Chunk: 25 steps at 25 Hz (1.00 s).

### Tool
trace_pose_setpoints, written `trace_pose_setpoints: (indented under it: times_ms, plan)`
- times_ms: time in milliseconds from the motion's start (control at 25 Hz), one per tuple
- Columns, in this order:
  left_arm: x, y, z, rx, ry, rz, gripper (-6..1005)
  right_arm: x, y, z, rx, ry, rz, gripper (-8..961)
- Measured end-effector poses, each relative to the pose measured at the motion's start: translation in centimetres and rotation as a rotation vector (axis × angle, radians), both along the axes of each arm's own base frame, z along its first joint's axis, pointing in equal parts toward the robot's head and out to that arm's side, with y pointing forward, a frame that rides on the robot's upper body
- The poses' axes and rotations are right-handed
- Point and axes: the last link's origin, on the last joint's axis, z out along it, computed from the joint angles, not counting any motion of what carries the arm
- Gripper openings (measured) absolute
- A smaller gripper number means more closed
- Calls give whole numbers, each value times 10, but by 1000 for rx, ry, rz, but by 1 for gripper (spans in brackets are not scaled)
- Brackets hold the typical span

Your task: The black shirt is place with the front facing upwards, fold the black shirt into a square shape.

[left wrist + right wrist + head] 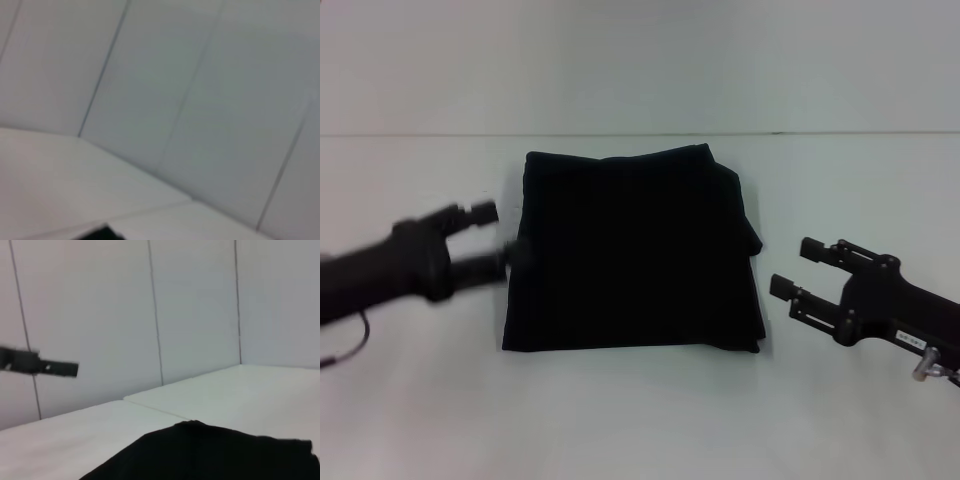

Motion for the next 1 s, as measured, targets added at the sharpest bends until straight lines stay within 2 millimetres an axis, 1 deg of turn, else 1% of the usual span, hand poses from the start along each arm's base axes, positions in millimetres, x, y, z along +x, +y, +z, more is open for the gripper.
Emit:
trace_pose_setpoints:
  times_ms: [40,160,280,400,520,680,1000]
  plan:
    - [-4,-7,-5,5,26,-17,842,-2,1,-1,3,-7,13,691]
    - [-13,-24,-20,-5,90,-53,879,-4,1,-3,-2,-20,33,690]
    - [-24,-38,-32,-34,156,-65,916,0,-2,-5,-2,-29,27,691]
    - [-31,-46,-40,-58,199,-56,905,9,-13,-8,9,-45,16,692]
    - [-38,-51,-45,-68,221,-34,906,21,-26,-9,22,-61,-7,693]
    - [-40,-54,-46,-66,215,-20,908,34,-38,-10,19,-78,-53,694]
    - [-37,-51,-45,-60,209,-31,910,39,-41,-11,18,-90,-77,693]
